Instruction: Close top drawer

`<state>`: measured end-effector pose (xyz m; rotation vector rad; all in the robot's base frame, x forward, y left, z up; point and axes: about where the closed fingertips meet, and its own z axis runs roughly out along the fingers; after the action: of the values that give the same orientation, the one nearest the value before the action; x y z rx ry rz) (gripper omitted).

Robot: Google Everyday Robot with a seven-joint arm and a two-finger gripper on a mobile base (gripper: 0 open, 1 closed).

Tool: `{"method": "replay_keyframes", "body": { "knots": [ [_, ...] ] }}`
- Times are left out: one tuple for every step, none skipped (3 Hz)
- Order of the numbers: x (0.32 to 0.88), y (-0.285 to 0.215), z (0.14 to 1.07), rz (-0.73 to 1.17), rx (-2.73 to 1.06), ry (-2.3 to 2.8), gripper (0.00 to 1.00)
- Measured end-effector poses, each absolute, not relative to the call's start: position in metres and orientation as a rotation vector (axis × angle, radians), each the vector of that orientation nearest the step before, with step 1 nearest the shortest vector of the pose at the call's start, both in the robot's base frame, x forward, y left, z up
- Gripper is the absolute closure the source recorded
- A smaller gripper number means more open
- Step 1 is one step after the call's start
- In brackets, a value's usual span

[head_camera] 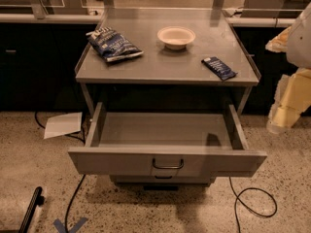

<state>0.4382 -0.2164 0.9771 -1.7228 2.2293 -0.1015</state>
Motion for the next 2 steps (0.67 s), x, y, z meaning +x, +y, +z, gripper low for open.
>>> {"method": "replay_keyframes", "body": {
  "knots": [
    [0.4382, -0.2164, 0.9771, -0.102, -1.723, 2.229, 0.00],
    [0.4374, -0.2173, 0.9760, -0.110, -1.694, 2.216, 0.00]
  ]
}}
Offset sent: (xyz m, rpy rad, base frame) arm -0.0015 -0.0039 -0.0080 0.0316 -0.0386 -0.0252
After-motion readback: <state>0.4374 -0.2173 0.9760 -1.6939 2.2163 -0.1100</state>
